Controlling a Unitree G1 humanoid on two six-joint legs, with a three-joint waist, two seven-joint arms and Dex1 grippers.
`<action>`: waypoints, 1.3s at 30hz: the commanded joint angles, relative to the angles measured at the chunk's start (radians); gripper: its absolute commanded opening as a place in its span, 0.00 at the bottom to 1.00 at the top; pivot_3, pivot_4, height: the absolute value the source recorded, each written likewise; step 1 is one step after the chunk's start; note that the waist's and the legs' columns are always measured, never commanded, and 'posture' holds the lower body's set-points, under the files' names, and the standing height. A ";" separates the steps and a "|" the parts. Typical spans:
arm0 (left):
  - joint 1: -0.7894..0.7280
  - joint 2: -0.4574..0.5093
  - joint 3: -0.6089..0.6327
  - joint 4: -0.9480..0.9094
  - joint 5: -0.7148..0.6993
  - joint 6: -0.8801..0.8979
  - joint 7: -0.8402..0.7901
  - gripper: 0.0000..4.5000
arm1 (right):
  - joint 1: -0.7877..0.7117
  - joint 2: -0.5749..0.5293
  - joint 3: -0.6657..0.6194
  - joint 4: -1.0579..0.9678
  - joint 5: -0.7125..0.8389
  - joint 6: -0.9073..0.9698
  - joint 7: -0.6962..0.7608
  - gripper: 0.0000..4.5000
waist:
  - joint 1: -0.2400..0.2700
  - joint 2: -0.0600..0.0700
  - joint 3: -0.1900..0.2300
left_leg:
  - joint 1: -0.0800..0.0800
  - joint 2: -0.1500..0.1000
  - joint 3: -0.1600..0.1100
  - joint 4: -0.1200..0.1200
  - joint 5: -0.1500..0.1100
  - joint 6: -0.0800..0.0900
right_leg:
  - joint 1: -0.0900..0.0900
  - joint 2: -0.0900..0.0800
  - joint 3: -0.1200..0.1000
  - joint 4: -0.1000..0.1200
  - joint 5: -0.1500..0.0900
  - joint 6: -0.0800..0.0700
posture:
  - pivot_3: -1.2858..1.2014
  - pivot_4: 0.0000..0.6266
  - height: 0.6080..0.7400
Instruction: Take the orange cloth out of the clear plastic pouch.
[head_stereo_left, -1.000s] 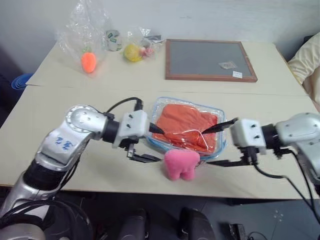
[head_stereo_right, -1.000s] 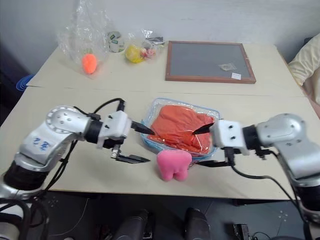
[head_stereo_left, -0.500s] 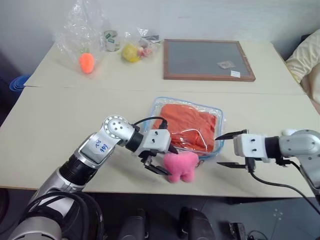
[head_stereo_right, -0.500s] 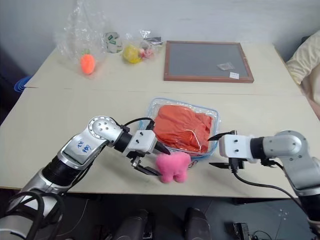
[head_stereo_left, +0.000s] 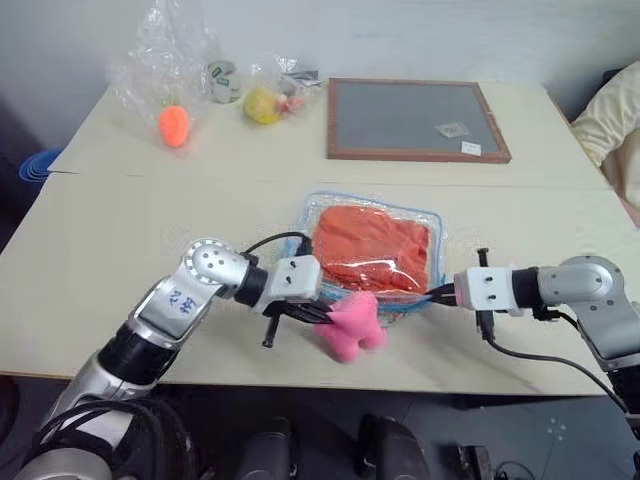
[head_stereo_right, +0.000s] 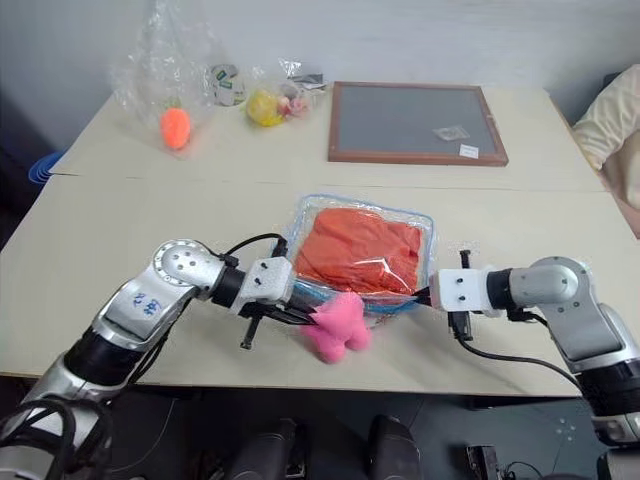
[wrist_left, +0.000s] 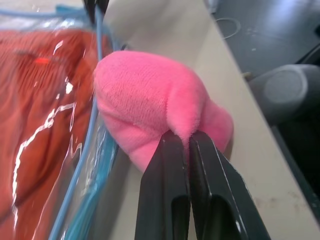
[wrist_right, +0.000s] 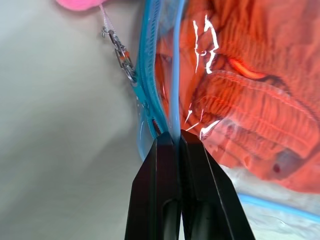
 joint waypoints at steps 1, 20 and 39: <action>0.079 0.070 0.123 -0.094 -0.021 0.036 0.043 0.01 | -0.029 -0.010 -0.023 0.026 0.006 -0.046 0.001 0.00 | 0.000 0.000 0.000 | 0.000 0.000 0.000 0.000 0.000 0.000 | 0.000 0.000 0.000 0.000 0.000 0.000 | 0.52 0.24 1.00; 0.380 0.297 0.616 0.186 -0.023 -0.070 0.170 0.01 | -0.078 -0.033 -0.017 0.172 0.029 -0.158 0.076 0.00 | -0.007 0.001 0.000 | 0.001 0.001 0.001 -0.002 0.000 0.000 | -0.001 0.000 0.000 -0.001 0.000 0.000 | 0.52 0.24 1.00; 0.413 0.254 0.722 0.035 -0.200 0.077 0.171 0.80 | 0.034 -0.088 -0.191 -0.096 0.289 0.318 0.110 0.84 | 0.001 0.000 0.000 | 0.000 0.001 0.001 -0.002 0.000 0.000 | -0.001 0.000 0.000 -0.001 0.000 0.000 | 0.52 0.24 1.00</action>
